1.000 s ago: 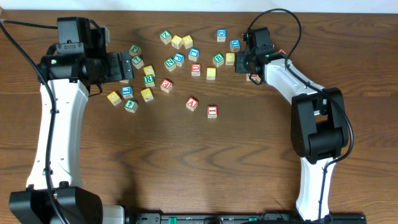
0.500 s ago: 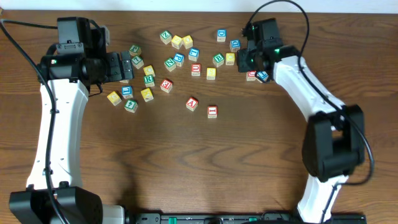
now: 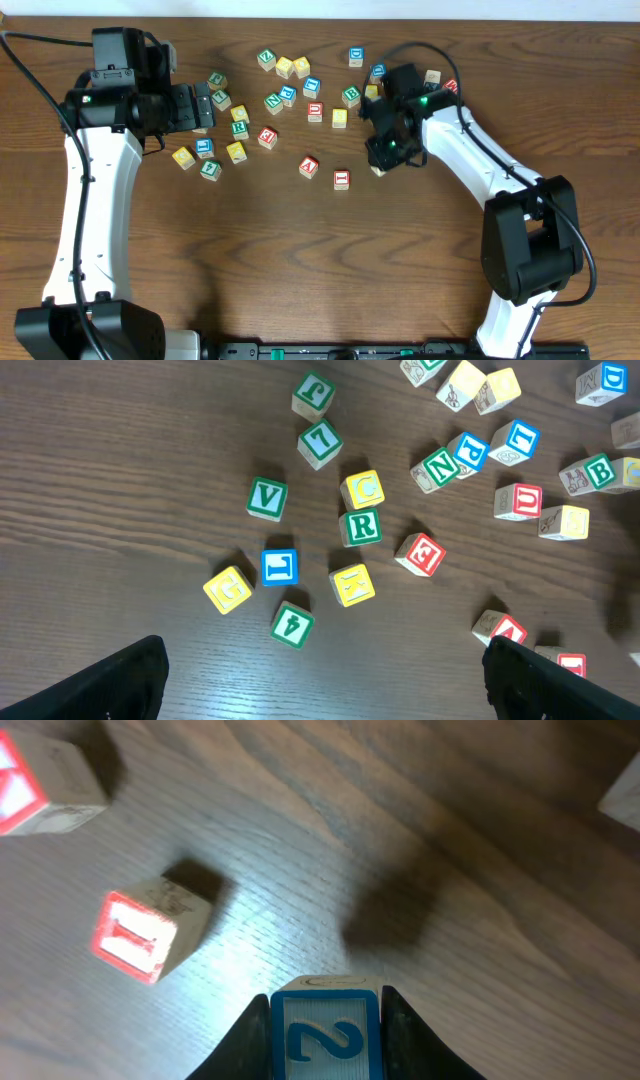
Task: Spell out AI2
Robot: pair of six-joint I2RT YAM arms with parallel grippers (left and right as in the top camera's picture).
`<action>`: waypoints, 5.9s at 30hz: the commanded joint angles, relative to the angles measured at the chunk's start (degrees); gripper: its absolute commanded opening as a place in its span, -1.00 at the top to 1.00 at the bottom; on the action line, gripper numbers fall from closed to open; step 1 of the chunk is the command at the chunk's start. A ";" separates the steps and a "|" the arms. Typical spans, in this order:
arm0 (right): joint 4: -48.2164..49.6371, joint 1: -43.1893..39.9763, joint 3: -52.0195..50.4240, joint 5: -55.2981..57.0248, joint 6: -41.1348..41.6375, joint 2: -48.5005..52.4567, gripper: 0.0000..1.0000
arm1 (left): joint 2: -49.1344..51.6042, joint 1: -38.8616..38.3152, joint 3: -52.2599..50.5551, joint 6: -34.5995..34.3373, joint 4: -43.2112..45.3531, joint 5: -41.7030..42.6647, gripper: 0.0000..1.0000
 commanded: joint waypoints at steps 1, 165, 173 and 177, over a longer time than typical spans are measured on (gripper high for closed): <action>2.51 0.20 -4.02 -1.46 -2.82 0.07 0.50 | 0.00 0.04 -0.13 -0.09 -0.07 -0.11 -0.98; -0.33 16.90 7.50 5.92 28.68 7.37 0.98 | 0.00 0.04 -0.13 -0.09 -0.07 -0.13 -0.99; -0.13 16.92 7.50 7.72 28.65 7.39 0.98 | 0.00 0.02 -0.13 -0.09 -0.07 -0.11 -0.99; -0.98 16.90 7.50 9.77 28.65 7.39 0.98 | 0.00 0.02 -0.13 -0.09 -0.07 -0.11 -0.99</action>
